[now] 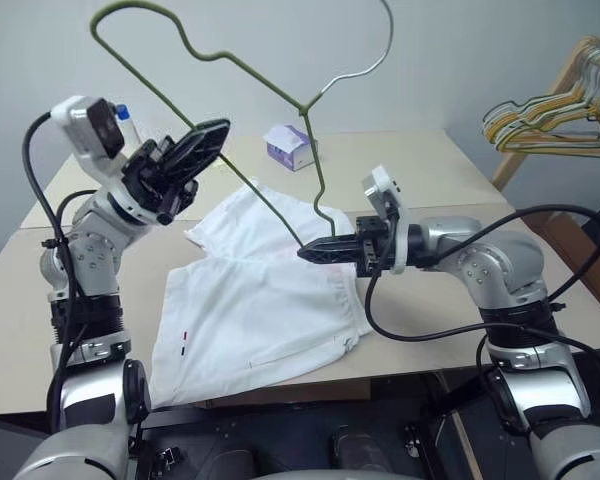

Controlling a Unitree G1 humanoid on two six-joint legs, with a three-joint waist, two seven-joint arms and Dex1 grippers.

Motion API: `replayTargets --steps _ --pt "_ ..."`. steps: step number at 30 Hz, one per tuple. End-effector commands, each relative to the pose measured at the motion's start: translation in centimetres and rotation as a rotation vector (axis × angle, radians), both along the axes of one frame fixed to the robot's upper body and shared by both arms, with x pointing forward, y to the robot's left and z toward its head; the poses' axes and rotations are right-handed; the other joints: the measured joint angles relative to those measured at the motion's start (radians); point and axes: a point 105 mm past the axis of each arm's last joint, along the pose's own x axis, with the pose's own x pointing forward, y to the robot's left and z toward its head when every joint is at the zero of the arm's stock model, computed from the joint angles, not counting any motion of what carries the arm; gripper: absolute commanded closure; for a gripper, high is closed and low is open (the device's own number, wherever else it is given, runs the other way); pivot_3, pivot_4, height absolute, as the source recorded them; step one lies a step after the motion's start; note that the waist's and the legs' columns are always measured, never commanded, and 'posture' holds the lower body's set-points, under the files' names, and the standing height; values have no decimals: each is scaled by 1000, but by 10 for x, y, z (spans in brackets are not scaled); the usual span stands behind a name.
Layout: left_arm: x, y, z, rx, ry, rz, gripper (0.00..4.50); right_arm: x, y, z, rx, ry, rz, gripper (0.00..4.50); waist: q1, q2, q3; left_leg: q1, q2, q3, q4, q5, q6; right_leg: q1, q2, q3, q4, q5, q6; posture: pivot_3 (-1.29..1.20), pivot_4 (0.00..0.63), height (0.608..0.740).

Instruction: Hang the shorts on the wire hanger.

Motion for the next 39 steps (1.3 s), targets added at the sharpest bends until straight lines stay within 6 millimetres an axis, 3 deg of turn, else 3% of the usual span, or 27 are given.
replayTargets --steps 1,5,9,12,17,21,25,28,33,39 --pt "2 -7 -3 27 7 4 2803 3 -4 12 35 -38 -33 4500 1 0 0 0 0 0 0 0 0 0 0 0 0 0 0 -88 0 740" --pt "8 -9 -10 70 47 33 1462 3 -5 18 57 -54 -48 4500 0 0 0 0 0 0 0 0 0 0 0 0 0 0 0 -91 0 740" --pt "18 -13 -33 198 120 95 68 6 -11 29 104 -49 -94 4500 -1 0 0 0 0 0 0 0 0 0 0 0 0 0 0 -102 0 740" --pt "33 -6 -47 242 214 197 27 14 -28 27 102 -18 -183 4500 -1 0 0 0 0 0 0 0 0 0 0 0 0 0 0 -104 0 740" --pt "36 -2 -76 430 225 304 27 15 -78 -7 -21 133 -359 4500 6 0 0 -1 0 0 -1 0 0 0 0 0 -2 0 0 -97 0 740" --pt "33 -1 -117 750 160 380 27 -6 -127 -42 -180 310 -479 4500 10 0 0 -2 0 1 -1 0 1 -1 0 0 -4 0 0 -102 0 740" --pt "20 -5 -129 844 88 302 27 -43 -165 -70 -289 510 -461 4500 8 0 0 -2 0 2 -1 -1 1 -1 0 0 -3 -1 -1 -115 0 740" --pt "16 -10 -131 877 38 272 27 -58 -183 -79 -289 657 -478 4500 -1 1 1 0 0 3 0 -1 1 -1 0 2 -3 -1 -1 -129 0 740" --pt "13 -20 -140 969 -42 249 27 -65 -211 -102 -314 862 -586 4500 -9 1 0 1 2 5 -1 -1 1 3 3 5 -2 -3 3 -141 0 740" --pt "7 -23 -144 1005 -65 213 27 -70 -215 -113 -362 913 -580 4500 -18 1 0 0 2 5 0 -1 1 -1 3 6 -3 0 -1 -139 0 740"
